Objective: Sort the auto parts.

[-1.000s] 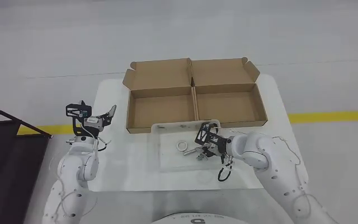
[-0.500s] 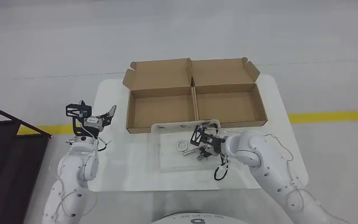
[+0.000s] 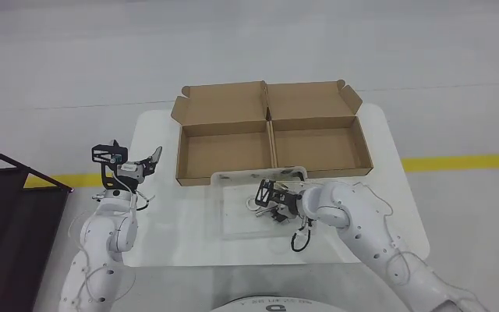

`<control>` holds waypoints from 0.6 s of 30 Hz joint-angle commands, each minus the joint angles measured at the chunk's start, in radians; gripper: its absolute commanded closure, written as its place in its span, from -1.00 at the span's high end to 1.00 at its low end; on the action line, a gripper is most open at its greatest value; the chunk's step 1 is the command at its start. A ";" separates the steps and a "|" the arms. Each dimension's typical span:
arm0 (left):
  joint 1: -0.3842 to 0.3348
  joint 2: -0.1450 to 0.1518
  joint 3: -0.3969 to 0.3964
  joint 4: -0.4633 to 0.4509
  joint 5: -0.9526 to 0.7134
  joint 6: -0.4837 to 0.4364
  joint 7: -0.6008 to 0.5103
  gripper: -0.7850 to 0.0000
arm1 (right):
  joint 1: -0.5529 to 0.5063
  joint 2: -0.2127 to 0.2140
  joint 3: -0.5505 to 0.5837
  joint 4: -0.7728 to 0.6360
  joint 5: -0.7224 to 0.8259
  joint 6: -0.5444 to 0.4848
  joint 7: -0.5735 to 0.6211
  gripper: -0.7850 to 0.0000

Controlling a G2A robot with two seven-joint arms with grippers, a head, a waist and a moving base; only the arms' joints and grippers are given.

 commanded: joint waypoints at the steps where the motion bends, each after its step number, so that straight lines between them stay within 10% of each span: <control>1: 0.000 0.000 0.000 0.000 0.000 0.000 0.000 1.00 | 0.013 -0.002 -0.009 0.014 0.003 0.007 0.004 0.00; 18: 0.000 0.000 0.000 0.000 0.000 0.000 0.000 1.00 | 0.108 -0.025 -0.109 0.096 0.042 0.038 0.059 -0.18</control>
